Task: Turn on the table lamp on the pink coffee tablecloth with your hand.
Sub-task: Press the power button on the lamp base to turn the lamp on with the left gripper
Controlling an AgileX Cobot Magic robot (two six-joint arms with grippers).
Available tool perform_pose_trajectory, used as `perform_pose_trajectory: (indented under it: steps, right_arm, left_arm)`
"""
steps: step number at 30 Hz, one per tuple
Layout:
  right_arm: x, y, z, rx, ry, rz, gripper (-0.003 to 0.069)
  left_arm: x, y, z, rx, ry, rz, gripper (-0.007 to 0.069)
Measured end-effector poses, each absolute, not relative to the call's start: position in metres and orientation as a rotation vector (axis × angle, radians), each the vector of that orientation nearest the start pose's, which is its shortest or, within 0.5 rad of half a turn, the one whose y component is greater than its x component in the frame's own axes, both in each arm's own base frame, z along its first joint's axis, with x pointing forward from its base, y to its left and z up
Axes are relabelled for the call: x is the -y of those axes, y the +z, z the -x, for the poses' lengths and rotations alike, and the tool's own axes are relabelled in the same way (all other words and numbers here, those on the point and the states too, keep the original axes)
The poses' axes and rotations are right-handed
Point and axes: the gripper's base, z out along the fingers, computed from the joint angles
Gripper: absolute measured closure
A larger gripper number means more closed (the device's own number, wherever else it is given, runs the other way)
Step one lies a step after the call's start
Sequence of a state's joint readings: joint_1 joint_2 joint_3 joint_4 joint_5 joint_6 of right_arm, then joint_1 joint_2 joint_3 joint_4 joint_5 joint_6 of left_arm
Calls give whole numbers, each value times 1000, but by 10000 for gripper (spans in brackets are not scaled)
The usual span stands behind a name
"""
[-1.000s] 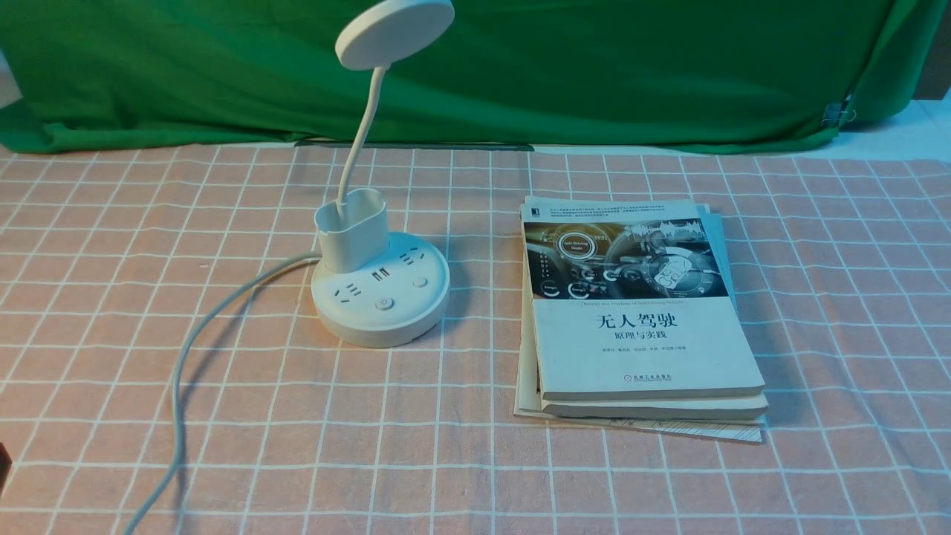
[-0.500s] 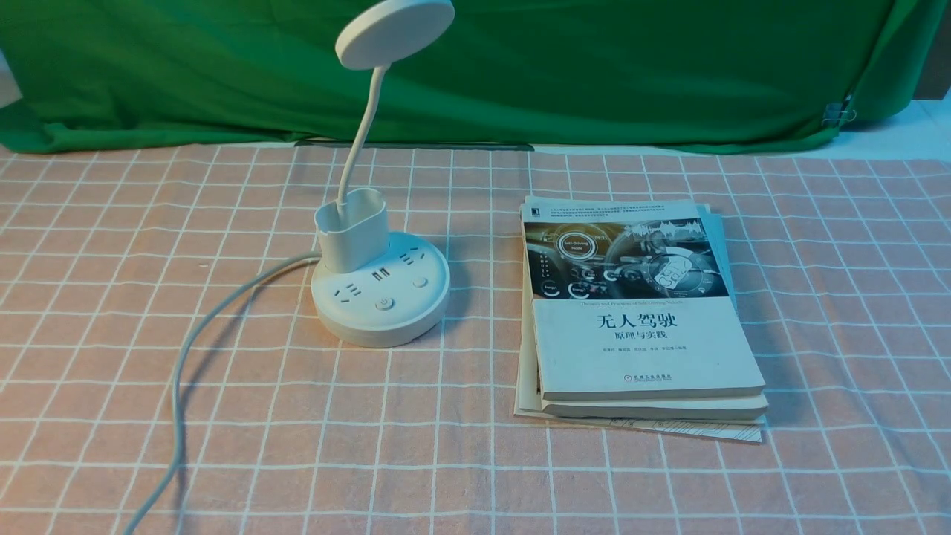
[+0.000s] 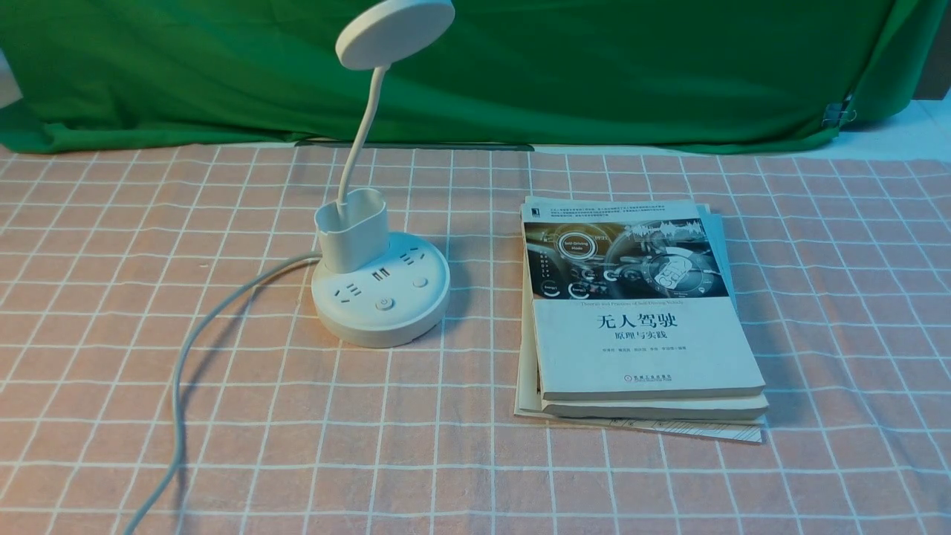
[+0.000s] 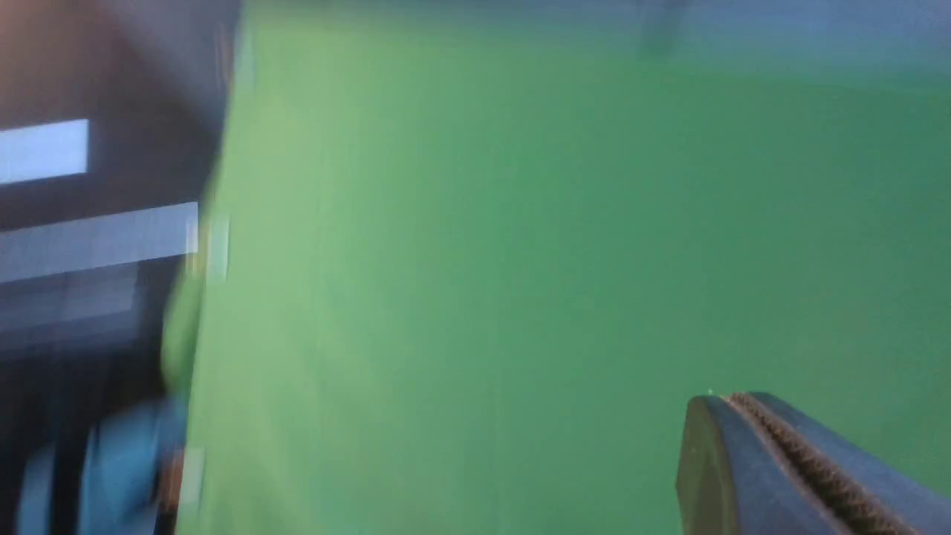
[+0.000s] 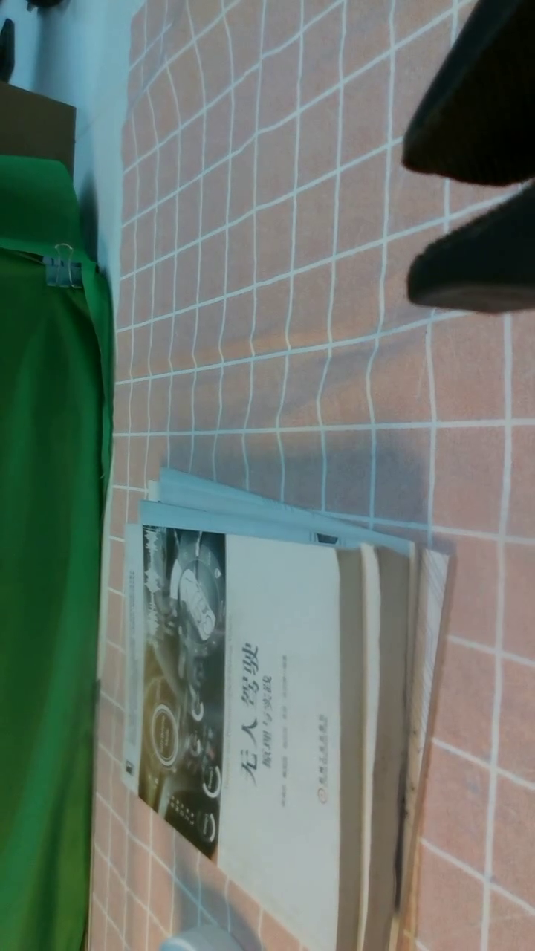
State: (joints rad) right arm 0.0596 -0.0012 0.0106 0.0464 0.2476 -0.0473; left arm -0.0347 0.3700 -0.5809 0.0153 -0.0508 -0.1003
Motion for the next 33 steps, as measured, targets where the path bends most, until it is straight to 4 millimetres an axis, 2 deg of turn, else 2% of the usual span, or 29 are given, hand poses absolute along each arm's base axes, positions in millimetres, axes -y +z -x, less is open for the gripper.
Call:
perform_pose_trajectory:
  steps: [5, 6, 7, 9, 12, 13, 16, 18, 19, 20, 21, 22, 23, 25, 27, 29, 33]
  right_arm:
    - [-4, 187, -55, -1740, 52, 62, 419]
    - [-4, 187, -55, -1740, 52, 62, 419]
    - [-4, 187, -55, -1740, 52, 62, 419]
    - [-4, 187, -55, -1740, 52, 62, 419]
    - [-4, 187, -55, -1740, 52, 62, 419]
    - [-4, 187, -55, -1740, 52, 62, 419]
    - [-4, 187, -55, -1740, 52, 62, 419]
    - [-4, 187, -55, -1740, 52, 62, 419]
    - [-4, 187, -55, -1740, 52, 62, 419]
    - [-4, 187, -55, -1740, 52, 62, 419]
    - [-4, 187, -55, -1740, 52, 62, 419]
    - [-4, 187, -55, -1740, 52, 62, 419]
    - [-4, 187, -55, -1740, 52, 62, 419]
    - [-4, 187, -55, -1740, 52, 62, 419]
    - [-4, 187, -55, -1740, 52, 62, 419]
    - [-4, 187, -55, -1740, 52, 62, 419]
    - [-4, 187, -55, -1740, 52, 62, 419]
  left_arm:
    - [6, 342, -140, -1690, -193, 135, 617]
    - [6, 339, -143, -1709, -201, 144, 617]
    - [10, 319, -164, -1868, -268, 209, 615]
    - [17, 301, -181, -2010, -325, 224, 612]
    - [42, 273, -209, -2268, -448, 111, 608]
    - [45, 271, -211, -2282, -451, 77, 608]
    - [88, 250, -242, -2433, -550, -142, 605]
    - [112, 247, -260, -2448, -553, -260, 605]
    - [115, 243, -264, -2462, -546, -277, 605]
    - [134, 242, -279, -2457, -525, -376, 605]
    - [138, 238, -281, -2470, -524, -387, 605]
    - [154, 234, -300, -2473, -486, -448, 605]
    - [158, 232, -307, -2475, -471, -457, 605]
    - [171, 228, -337, -2468, -423, -454, 605]
    - [176, 221, -350, -2477, -395, -457, 605]
    - [185, 212, -377, -2481, -357, -470, 605]
    - [194, 196, -398, -2509, -327, -498, 605]
